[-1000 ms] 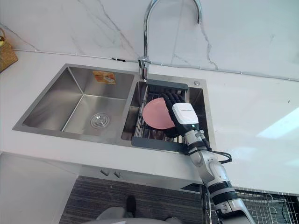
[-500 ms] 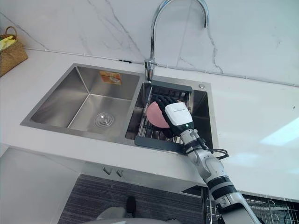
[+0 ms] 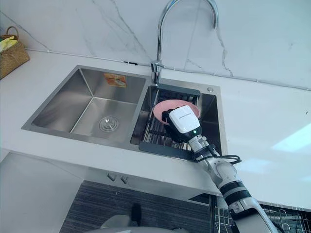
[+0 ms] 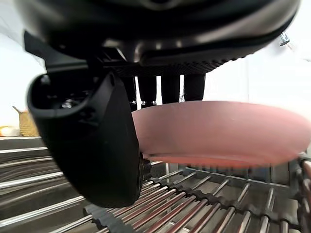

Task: Walk over to the sink, pick up the cup, carry it to the dishwasher, place the cup inside the dishwasher, then close the dishwasher door

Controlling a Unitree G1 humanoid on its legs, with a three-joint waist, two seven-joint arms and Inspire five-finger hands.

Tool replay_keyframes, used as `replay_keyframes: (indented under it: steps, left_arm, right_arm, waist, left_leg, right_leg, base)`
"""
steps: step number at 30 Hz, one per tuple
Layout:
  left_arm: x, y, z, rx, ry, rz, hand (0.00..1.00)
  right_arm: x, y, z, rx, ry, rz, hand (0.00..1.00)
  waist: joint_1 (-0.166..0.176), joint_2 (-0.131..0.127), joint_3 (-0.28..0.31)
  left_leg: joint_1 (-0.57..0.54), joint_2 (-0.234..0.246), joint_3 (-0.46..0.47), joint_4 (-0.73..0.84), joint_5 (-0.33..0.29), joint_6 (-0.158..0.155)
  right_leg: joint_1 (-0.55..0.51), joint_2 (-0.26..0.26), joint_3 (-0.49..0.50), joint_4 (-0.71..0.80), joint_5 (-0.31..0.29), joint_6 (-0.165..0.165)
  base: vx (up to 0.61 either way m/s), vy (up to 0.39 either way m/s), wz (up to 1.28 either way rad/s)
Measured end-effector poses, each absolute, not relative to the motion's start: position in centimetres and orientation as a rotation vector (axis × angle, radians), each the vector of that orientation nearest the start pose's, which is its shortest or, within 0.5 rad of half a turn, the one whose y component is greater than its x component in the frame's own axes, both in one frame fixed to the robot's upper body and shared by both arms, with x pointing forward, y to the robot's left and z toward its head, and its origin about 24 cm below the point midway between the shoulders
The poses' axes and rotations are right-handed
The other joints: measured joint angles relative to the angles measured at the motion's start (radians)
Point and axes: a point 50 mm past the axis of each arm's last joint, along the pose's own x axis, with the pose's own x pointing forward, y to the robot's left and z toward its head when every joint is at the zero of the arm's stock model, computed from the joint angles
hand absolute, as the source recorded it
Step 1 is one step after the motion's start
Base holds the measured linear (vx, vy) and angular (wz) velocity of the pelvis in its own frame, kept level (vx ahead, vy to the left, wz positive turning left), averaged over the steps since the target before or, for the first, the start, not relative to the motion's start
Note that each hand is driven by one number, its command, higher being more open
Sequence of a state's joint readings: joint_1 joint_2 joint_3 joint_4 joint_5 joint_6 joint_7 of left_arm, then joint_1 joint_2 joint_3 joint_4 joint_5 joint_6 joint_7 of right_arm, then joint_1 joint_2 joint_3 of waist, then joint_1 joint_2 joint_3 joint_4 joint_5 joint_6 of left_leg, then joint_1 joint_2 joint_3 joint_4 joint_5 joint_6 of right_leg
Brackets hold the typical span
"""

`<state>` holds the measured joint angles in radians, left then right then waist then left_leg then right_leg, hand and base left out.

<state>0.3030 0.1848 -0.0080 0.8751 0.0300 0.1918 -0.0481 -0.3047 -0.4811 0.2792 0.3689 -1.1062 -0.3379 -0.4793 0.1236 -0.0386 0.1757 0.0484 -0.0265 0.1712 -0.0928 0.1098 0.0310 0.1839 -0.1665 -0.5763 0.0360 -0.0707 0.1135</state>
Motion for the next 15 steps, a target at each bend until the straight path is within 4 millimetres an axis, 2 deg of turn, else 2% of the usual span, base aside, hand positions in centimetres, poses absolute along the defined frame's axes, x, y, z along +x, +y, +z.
replay_keyframes:
  steps: [15]
  left_arm:
    - [2.3,22.1,-16.2,0.134,1.366,0.087,1.0]
  right_arm:
    - [29.8,-18.5,6.9,-1.492,-0.561,0.063,0.0]
  waist:
    - [-0.003,0.008,0.005]
  left_leg:
    - [0.003,0.0,0.005,0.0,0.0,0.0]
  right_leg:
    - [0.0,-0.002,0.012,0.003,0.0,0.0]
  base:
    - [0.0,-0.001,0.0]
